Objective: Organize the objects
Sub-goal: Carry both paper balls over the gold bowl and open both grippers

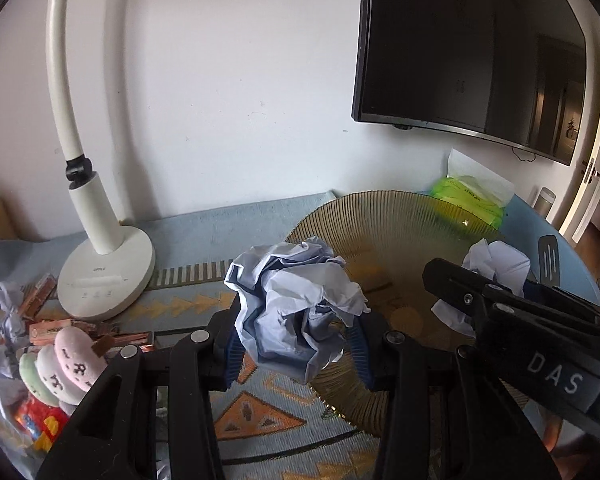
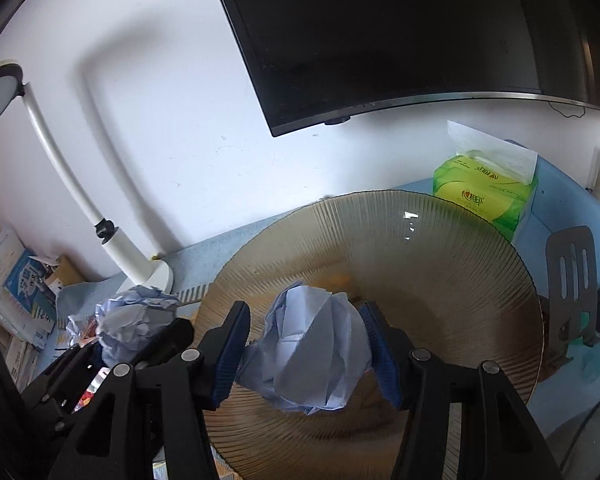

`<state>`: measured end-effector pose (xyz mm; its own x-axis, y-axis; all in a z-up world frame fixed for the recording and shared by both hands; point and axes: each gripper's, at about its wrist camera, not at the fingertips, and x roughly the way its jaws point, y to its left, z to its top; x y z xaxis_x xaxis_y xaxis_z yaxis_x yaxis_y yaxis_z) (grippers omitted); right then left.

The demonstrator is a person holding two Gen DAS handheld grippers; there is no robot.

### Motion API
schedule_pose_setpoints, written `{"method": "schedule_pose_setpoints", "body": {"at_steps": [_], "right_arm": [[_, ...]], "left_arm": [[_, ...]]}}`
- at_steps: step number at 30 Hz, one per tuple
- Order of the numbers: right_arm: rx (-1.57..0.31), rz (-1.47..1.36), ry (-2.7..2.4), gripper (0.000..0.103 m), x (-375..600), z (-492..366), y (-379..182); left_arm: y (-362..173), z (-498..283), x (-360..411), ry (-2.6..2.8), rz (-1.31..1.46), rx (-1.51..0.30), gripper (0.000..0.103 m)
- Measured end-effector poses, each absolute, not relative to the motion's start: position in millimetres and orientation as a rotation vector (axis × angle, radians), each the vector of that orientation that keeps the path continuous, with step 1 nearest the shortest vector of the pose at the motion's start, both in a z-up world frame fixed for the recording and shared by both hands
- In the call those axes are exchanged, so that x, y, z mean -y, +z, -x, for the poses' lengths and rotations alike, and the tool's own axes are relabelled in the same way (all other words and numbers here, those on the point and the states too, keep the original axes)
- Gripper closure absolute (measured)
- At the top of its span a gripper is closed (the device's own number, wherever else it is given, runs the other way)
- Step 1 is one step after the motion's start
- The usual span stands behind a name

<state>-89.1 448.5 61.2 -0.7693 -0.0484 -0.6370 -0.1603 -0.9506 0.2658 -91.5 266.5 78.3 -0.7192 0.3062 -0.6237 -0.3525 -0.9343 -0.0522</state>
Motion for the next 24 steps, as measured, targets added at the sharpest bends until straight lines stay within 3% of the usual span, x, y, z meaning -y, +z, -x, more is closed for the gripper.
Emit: {"method": "schedule_pose_setpoints", "body": {"at_steps": [3, 5, 7, 11, 16, 24], "right_arm": [[-0.442, 1.043, 2.84, 0.038, -450.3, 92.7, 62.2], [-0.427, 1.045, 2.811, 0.009, -450.8, 95.5, 62.1], [-0.425, 1.02, 2.775, 0.0, -451.6, 94.6, 63.4], [-0.479, 0.989, 2.794, 0.0, -445.8, 88.1, 73.0], [-0.383, 0.912, 2.818, 0.0, -417.5, 70.9, 104.1], [-0.359, 0.826, 2.907, 0.0, -352.0, 40.0, 137.3]], "left_arm": [[76.3, 99.8, -277.8, 2.628, 0.94, -0.136, 0.056], [76.5, 99.9, -282.8, 2.629, 0.906, -0.157, 0.038], [75.4, 99.8, -284.8, 2.578, 0.902, -0.148, 0.0], [77.0, 101.1, -280.7, 2.481, 0.942, -0.055, 0.001], [99.7, 88.9, -261.8, 2.495, 0.872, -0.047, 0.001], [128.8, 63.2, -175.8, 2.629, 0.803, -0.074, 0.001]]}}
